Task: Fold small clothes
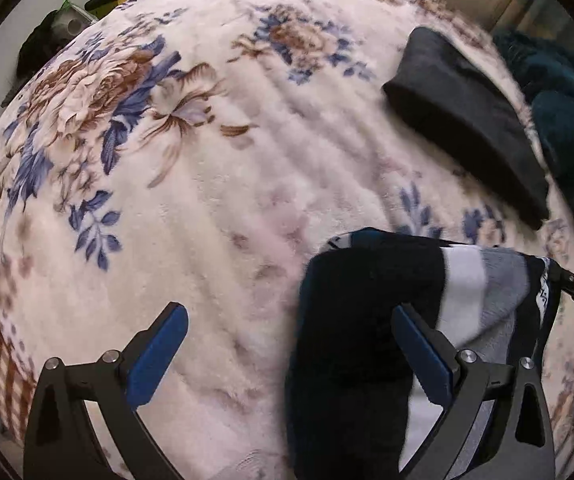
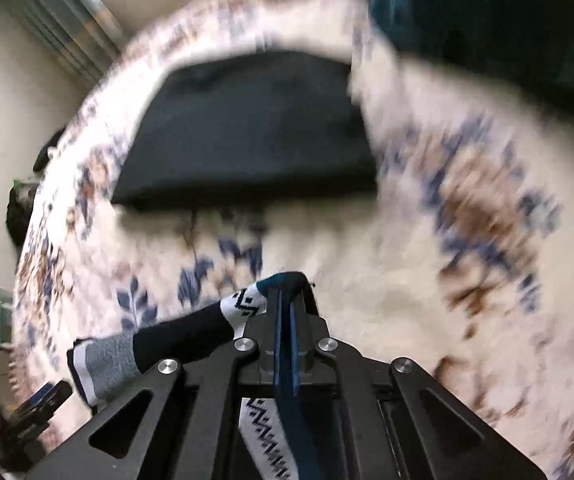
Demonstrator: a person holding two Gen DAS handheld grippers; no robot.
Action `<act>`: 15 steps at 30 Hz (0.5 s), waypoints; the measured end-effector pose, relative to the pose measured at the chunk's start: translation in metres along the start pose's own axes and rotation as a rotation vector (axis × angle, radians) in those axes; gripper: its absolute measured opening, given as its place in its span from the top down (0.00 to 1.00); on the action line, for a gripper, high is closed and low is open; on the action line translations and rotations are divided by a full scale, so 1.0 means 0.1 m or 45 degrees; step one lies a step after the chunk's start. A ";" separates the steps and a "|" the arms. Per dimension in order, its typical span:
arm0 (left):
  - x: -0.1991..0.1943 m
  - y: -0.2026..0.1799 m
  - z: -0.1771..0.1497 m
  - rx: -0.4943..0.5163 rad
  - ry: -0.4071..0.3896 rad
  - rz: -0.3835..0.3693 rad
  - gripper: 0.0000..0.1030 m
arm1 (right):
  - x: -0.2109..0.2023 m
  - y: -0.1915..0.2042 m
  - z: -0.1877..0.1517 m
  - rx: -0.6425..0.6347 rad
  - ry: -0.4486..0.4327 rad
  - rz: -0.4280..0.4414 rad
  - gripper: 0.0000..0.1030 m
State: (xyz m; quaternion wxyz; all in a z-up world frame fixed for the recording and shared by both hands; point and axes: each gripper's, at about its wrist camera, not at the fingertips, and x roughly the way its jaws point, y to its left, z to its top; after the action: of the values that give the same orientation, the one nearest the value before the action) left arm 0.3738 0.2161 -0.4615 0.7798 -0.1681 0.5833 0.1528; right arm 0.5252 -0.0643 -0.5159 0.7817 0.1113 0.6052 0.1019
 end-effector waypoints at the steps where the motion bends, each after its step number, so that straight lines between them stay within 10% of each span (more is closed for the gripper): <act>1: -0.03 0.02 -0.05 -0.006 0.002 0.043 0.00 | 0.12 -0.05 0.03 0.036 0.091 0.010 0.96; 4: -0.20 0.10 -0.11 -0.043 -0.044 0.158 0.00 | 0.11 0.02 0.05 0.004 0.141 -0.008 0.94; 8: -0.26 0.25 -0.29 -0.035 -0.061 0.409 0.00 | -0.16 0.76 -0.04 -0.294 0.174 0.082 0.49; 15: -0.04 0.70 -0.56 -0.186 0.085 0.456 0.00 | 0.28 2.58 -0.55 -1.054 0.423 0.103 0.46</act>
State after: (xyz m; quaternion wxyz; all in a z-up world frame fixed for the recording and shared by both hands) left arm 0.2943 0.2536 -0.4780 0.7062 -0.1229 0.6167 0.3254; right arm 0.4728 0.1931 -0.4782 0.6479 -0.2052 0.6259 0.3825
